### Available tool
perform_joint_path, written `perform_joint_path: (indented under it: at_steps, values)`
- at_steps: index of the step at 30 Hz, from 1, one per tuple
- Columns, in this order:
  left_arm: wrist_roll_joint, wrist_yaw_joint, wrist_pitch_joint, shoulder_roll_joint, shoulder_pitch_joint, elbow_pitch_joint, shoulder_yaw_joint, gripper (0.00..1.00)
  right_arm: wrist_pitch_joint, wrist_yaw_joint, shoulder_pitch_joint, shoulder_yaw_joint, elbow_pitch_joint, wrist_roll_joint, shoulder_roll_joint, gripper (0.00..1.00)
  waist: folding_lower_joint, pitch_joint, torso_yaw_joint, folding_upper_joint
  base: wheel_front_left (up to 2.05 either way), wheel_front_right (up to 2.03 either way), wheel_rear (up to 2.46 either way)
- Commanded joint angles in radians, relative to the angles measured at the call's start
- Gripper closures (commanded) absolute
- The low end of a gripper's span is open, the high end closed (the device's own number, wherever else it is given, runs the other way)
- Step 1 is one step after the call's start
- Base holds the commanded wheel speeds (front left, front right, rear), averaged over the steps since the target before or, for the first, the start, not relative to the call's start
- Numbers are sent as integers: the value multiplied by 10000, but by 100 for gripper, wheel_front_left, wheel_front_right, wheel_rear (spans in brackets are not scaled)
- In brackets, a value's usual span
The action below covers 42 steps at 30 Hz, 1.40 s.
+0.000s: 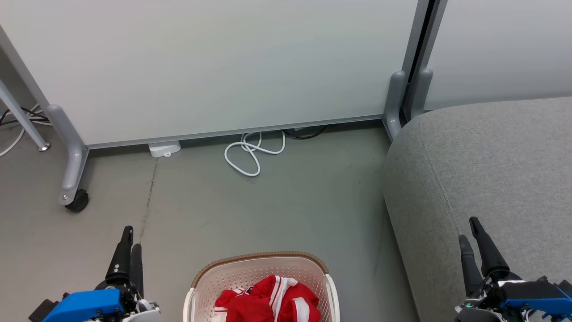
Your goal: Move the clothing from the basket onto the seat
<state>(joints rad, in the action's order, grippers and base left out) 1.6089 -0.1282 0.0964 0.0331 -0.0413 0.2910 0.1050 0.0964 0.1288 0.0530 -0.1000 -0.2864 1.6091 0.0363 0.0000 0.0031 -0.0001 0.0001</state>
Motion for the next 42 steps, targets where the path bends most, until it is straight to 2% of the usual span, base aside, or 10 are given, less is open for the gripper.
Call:
perform_joint_path:
  at_steps: [1,10,32,42]
  values:
    - [-107,40,-115,61,-225,-242,-88,0,-107,5,157,86,264,-105,34,0,0,1,-1,-1,0,0,0]
    - [-1145,316,-550,79,-136,-533,-353,0,-547,7,128,318,385,-1106,50,0,0,-6,-5,-1,0,0,0]
    - [-6047,1059,-1447,359,-66,-851,-1388,0,-1253,13,40,498,751,-6525,86,0,0,16,-38,-1,0,0,0]
    - [-7704,1159,-1789,565,-133,-772,-1967,0,-1469,15,-84,655,993,-8099,102,0,0,28,-60,-1,0,0,0]
